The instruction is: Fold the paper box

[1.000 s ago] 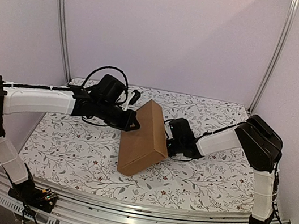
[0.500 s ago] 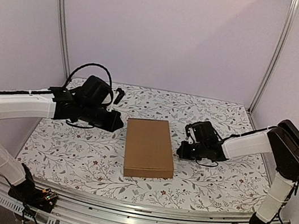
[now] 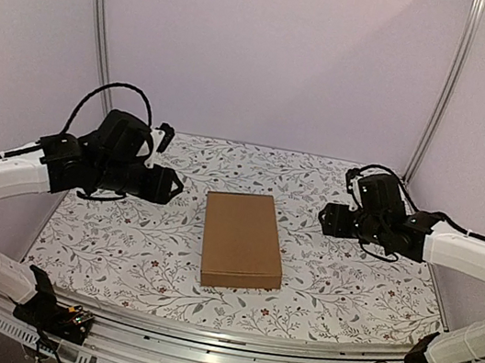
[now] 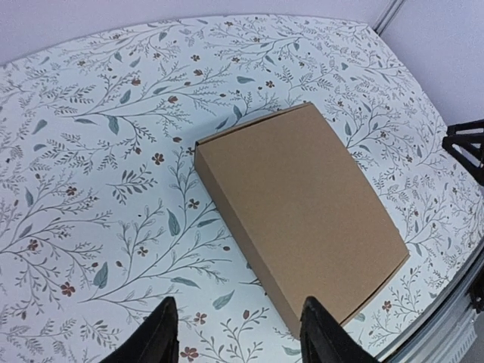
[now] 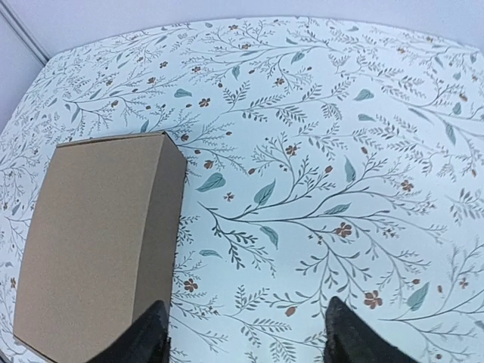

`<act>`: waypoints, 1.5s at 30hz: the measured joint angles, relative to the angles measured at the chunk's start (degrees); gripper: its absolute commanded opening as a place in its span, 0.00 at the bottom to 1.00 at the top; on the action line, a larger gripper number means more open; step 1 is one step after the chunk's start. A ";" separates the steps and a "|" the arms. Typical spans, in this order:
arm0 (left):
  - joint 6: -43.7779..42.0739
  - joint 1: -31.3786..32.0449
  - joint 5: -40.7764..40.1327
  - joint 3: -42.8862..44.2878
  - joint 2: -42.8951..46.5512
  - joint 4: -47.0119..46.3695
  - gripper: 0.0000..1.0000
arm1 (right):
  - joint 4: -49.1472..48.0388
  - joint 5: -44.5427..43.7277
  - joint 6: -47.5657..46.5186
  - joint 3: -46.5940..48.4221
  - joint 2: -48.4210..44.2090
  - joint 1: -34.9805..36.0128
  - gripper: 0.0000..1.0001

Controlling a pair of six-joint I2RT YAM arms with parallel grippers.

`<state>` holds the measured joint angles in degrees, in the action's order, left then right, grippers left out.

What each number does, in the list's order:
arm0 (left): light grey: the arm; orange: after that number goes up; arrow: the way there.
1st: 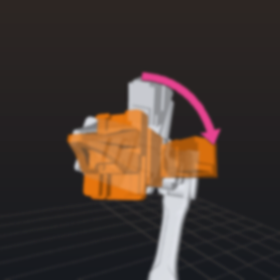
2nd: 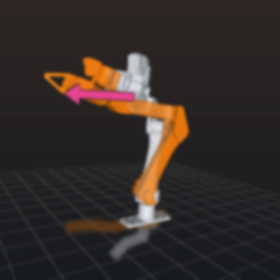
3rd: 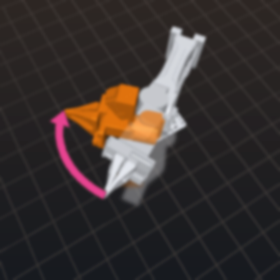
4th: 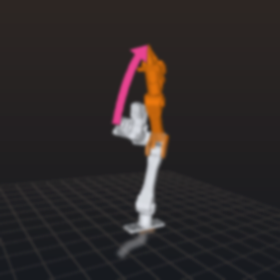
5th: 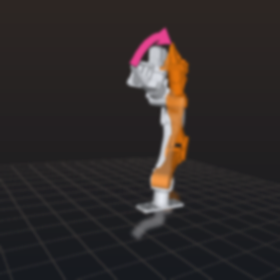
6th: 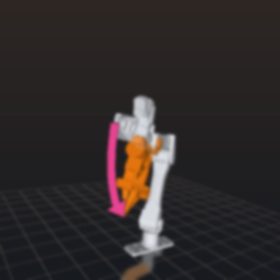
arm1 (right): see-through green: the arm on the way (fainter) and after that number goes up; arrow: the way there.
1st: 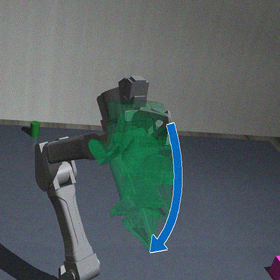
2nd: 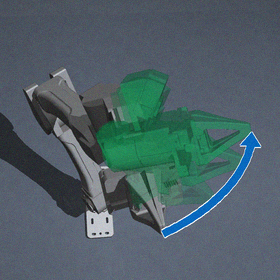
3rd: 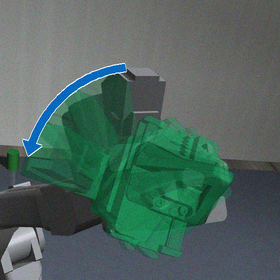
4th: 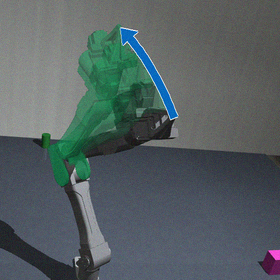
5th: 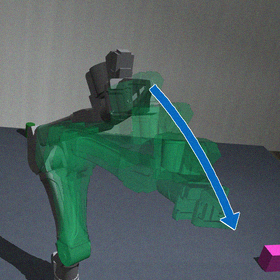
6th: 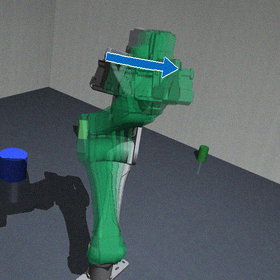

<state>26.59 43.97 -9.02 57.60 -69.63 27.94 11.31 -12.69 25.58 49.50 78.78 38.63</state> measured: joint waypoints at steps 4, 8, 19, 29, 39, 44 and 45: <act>-1.77 0.00 -2.12 1.66 3.26 3.89 0.99 | 4.76 -3.56 -1.88 0.81 -7.72 -0.04 0.99; -3.96 0.00 -3.69 5.84 5.99 7.32 1.00 | 8.41 -6.25 -3.08 0.87 -14.93 -0.04 0.99; -11.65 0.00 -5.86 7.23 14.53 6.93 0.99 | 18.86 -9.94 -5.46 3.89 -27.71 -0.04 0.99; -16.94 0.00 -0.04 6.01 19.61 6.16 1.00 | 27.74 -15.30 -5.09 7.67 -37.51 -0.04 0.99; -20.90 -2.34 -0.02 -4.37 25.86 -0.09 0.99 | 30.80 -16.39 -5.97 11.45 -37.57 -0.04 0.99; -20.74 -5.81 2.38 -5.11 25.49 -1.79 1.00 | 30.58 -15.19 -8.13 13.27 -33.16 -0.04 0.99; -20.65 -6.34 2.95 -5.11 25.46 -2.05 1.00 | 30.62 -15.02 -8.68 13.27 -32.09 -0.04 0.99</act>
<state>5.93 37.63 -6.07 52.49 -44.16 25.89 41.93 -27.70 16.91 62.76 46.70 38.59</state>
